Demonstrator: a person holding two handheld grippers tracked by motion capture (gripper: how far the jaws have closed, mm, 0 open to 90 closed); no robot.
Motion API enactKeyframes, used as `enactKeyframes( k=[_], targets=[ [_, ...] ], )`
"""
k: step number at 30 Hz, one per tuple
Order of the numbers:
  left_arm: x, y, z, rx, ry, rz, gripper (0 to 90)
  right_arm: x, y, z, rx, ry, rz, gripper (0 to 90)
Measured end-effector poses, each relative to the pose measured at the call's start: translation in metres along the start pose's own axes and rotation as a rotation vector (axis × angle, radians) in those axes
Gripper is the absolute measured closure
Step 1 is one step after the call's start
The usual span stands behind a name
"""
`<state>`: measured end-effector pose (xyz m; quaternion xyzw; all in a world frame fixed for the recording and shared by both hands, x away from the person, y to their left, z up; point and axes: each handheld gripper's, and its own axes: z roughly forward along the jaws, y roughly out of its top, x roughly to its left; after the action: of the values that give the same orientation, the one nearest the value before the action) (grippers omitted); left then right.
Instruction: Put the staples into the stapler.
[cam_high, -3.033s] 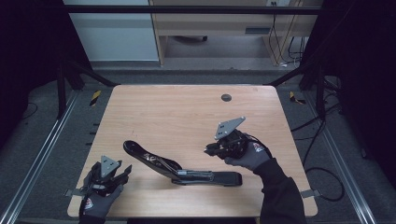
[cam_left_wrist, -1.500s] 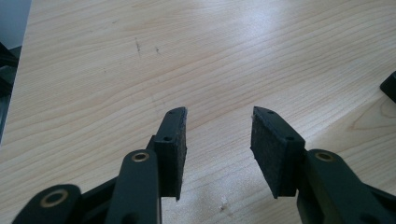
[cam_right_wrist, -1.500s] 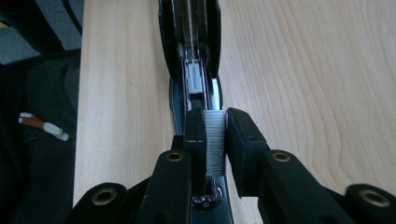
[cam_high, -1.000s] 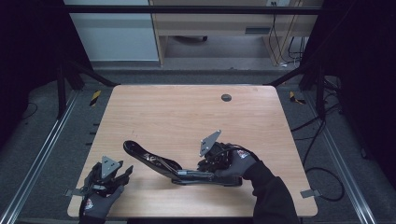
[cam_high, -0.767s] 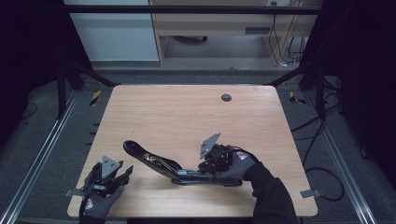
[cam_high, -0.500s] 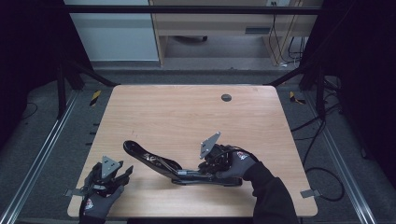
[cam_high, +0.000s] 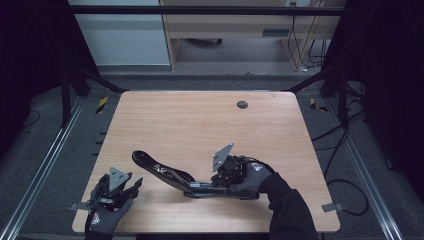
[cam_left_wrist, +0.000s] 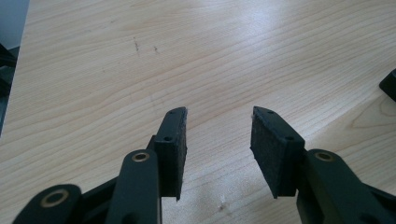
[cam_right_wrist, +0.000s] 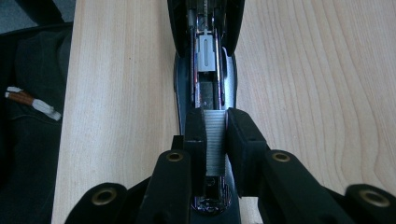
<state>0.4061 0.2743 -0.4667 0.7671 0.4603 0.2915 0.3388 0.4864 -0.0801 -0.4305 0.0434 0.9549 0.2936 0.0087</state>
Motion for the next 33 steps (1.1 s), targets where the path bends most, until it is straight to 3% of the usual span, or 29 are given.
enactKeyframes(
  k=[21,33],
  targets=[
    [0.0005,0.0001,-0.0006,-0.003,0.003,0.001,55.4,0.0003,0.0,0.0052,0.029,0.004,-0.023,78.6],
    [0.0009,0.0004,-0.0016,-0.015,0.0,-0.006,55.2,0.0009,-0.0008,0.0037,0.02,-0.013,0.01,74.5]
  ],
)
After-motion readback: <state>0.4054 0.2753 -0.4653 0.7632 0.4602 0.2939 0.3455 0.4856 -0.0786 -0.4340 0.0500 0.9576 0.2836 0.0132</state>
